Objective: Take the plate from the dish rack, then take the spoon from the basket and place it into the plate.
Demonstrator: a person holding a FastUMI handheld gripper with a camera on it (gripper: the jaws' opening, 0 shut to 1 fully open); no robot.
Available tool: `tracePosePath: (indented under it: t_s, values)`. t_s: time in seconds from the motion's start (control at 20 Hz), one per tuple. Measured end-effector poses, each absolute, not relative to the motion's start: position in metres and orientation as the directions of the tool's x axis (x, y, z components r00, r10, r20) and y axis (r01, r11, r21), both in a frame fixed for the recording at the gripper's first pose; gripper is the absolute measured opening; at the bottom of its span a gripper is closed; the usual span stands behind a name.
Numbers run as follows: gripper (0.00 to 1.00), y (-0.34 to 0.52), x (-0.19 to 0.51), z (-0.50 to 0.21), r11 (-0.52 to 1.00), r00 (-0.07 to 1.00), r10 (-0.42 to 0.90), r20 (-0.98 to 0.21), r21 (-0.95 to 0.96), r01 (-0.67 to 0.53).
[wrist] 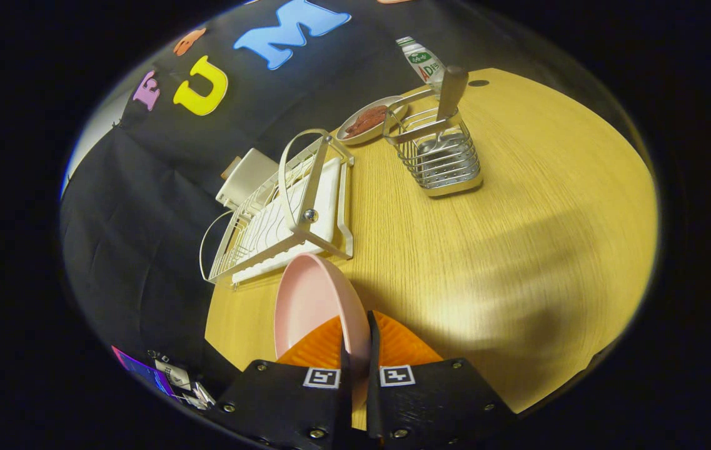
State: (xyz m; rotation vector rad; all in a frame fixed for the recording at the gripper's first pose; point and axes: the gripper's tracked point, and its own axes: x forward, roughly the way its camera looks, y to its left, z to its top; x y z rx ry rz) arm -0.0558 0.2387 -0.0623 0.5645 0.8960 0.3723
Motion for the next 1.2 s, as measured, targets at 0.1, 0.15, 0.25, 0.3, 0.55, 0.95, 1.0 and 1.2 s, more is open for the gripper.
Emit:
tracePosePath:
  t_s: [0.1, 0.15, 0.25, 0.3, 0.55, 0.95, 1.0, 1.2]
  values:
    - [0.09, 0.236, -0.053, -0.065, 0.79, 0.58, 0.52, -0.627, 0.612, -0.047]
    - [0.09, 0.234, -0.053, -0.067, 0.788, 0.578, 0.516, -0.633, 0.614, -0.032]
    - [0.12, 0.233, -0.054, -0.069, 0.784, 0.572, 0.515, -0.638, 0.621, -0.014]
    - [0.12, 0.231, -0.056, -0.068, 0.786, 0.569, 0.515, -0.641, 0.618, -0.015]
    - [0.44, 0.21, -0.054, -0.061, 0.824, 0.608, 0.46, -0.647, 0.566, -0.022]
    - [0.44, 0.166, -0.051, 0.005, 0.932, 0.786, 0.314, -0.533, 0.333, -0.146]
    - [0.44, 0.161, -0.048, 0.017, 0.939, 0.817, 0.3, -0.492, 0.305, -0.161]
    - [0.44, 0.142, -0.037, 0.056, 0.959, 0.91, 0.243, -0.336, 0.223, -0.173]
